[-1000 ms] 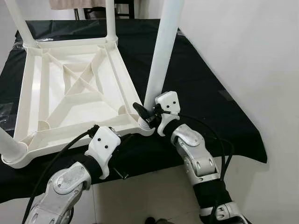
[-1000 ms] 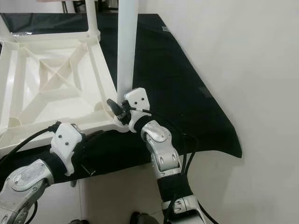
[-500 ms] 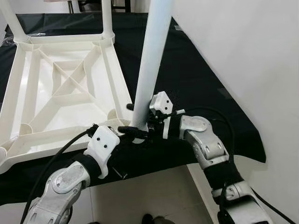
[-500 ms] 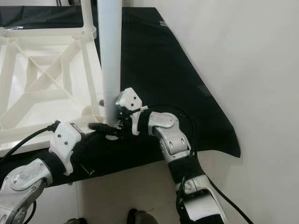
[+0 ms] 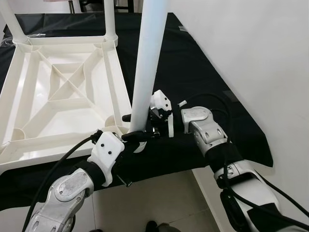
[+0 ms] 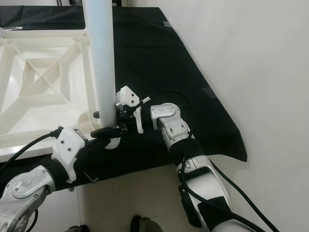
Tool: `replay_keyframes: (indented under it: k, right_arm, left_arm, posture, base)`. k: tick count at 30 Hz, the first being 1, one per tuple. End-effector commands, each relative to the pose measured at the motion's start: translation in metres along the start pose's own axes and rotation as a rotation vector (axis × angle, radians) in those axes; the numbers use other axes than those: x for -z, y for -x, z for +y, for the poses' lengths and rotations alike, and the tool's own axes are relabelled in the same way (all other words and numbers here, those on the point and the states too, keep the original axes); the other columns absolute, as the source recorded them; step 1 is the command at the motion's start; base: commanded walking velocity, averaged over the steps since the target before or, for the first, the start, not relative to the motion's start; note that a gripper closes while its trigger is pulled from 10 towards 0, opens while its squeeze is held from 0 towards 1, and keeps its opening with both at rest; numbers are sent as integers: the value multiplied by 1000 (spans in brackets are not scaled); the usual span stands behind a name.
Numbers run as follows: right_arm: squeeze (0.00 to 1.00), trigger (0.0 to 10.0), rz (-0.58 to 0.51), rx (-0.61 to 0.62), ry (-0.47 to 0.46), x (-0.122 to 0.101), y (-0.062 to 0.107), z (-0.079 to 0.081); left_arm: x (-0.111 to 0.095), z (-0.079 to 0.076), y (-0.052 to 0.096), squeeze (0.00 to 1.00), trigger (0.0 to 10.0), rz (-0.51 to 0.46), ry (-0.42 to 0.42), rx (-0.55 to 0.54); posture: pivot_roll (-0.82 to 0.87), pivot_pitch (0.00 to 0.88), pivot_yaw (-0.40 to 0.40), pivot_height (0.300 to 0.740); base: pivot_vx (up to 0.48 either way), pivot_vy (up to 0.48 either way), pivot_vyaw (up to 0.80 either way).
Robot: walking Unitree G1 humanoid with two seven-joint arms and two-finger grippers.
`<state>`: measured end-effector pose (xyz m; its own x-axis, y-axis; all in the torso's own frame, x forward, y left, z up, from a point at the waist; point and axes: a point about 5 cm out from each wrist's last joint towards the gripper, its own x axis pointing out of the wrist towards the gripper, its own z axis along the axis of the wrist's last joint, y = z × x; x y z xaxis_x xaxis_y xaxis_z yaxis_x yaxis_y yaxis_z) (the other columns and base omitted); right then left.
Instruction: Building children table
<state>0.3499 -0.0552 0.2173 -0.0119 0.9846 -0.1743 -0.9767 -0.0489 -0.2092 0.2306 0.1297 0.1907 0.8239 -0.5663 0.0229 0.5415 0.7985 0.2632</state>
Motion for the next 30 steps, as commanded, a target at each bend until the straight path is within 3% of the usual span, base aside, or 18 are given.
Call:
replay_keyframes:
  k: [1,6,10,12,13,14,15,16,18,20,27,28,29,30]
  right_arm:
    - [0,0,15,-55,-47,11,-3,6]
    - [0,0,18,-30,-53,17,3,5]
    - [0,0,40,275,-61,32,19,0]
    - [0,0,39,343,-69,34,21,1]
    - [0,0,19,618,-102,44,16,5]
    - [0,0,37,819,-118,54,17,15]
    - [0,0,63,918,-119,60,18,26]
    - [0,0,106,946,-93,65,16,39]
    - [0,0,148,919,2,60,13,44]
    - [0,0,102,923,-79,56,12,39]
    - [0,0,118,829,-127,61,4,37]
    - [0,6745,113,826,-152,59,1,39]
    - [0,10000,96,820,-166,57,-2,40]
    - [0,10000,96,820,-166,57,-2,40]
  left_arm:
    - [-1,-2,1,0,10000,-1,3,-2]
    - [0,-3,1,0,10000,0,7,-1]
    - [1,-4,2,0,10000,1,11,5]
    - [1,-4,2,0,10000,1,10,5]
    - [1,-3,3,0,10000,2,11,5]
    - [1,-1,3,0,10000,4,11,4]
    - [2,0,4,0,10000,6,11,4]
    - [3,1,5,0,10000,10,12,5]
    - [4,1,5,0,10000,14,16,8]
    - [5,0,4,0,10000,15,23,12]
    - [4,-2,2,0,10000,11,25,17]
    - [4,1,3,0,10000,13,19,9]
    - [4,2,3,0,10000,13,14,4]
    - [4,2,3,0,10000,13,14,4]
  posture:
    - [116,225,-171,740]
    - [112,223,-171,740]
    - [97,220,-179,740]
    - [96,220,-180,740]
    - [84,222,-177,740]
    - [82,229,-167,740]
    - [76,236,-154,740]
    - [70,229,-147,740]
    - [67,225,-145,740]
    - [51,221,-135,740]
    - [69,219,-147,740]
    - [74,219,-146,740]
    - [81,217,-148,740]
    - [81,217,-148,740]
  base:
    - [0,0,0]
    - [0,0,0]
    - [0,0,0]
    - [0,0,0]
    - [0,0,0]
    - [0,0,0]
    - [0,0,0]
    - [0,0,0]
    - [0,0,0]
    - [0,0,0]
    - [0,0,0]
    - [0,0,0]
    - [0,0,0]
    - [0,0,0]
